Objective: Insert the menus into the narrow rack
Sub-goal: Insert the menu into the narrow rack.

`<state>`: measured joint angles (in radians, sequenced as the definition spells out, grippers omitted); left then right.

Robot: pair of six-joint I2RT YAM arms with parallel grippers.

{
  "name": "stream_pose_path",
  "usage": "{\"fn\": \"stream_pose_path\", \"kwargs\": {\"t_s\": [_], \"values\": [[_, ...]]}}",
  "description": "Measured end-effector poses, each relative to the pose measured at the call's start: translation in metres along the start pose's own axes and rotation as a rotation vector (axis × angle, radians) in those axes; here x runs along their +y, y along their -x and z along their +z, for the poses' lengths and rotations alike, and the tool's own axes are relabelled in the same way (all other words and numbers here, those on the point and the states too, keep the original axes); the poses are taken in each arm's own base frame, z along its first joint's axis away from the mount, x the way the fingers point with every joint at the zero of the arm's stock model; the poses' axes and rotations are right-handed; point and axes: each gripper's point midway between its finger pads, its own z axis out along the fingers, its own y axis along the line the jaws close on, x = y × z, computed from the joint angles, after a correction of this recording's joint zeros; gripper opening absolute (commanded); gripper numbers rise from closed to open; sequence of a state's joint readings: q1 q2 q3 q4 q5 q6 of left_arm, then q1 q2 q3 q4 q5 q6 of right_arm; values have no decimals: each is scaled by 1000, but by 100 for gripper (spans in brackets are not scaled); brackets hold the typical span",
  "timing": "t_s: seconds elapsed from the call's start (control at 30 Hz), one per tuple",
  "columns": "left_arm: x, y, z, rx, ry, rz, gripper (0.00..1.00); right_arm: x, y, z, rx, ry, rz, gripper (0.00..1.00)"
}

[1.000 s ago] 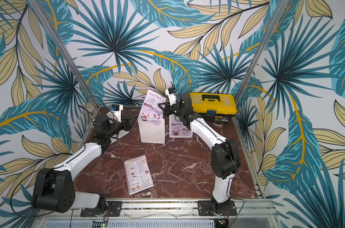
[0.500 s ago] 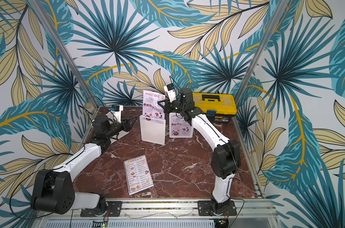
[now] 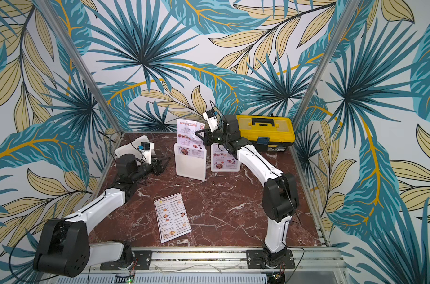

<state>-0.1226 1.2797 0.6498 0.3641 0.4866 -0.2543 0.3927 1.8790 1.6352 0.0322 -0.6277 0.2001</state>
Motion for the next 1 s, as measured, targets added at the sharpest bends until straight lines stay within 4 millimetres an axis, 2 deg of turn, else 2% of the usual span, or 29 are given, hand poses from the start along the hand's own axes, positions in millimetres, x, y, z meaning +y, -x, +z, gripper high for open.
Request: {"fn": "stream_pose_path", "kwargs": {"t_s": [0.1, 0.17, 0.33, 0.53, 1.0], "values": [[9, -30, -3, 46, 30, -28, 54, 0, -8, 3, 2, 0, 8, 0], [9, -40, -1, 68, 30, -33, 54, 0, -11, 6, -3, 1, 12, 1], [10, -35, 3, 39, 48, -8, 54, -2, -22, 10, -20, -1, 27, 9], [14, -37, 2, 10, 79, 11, 54, -11, -27, 11, -34, -39, 39, 32], [12, -37, 2, -9, 91, 32, 54, -18, -14, 9, -83, -85, 31, 34]]}}
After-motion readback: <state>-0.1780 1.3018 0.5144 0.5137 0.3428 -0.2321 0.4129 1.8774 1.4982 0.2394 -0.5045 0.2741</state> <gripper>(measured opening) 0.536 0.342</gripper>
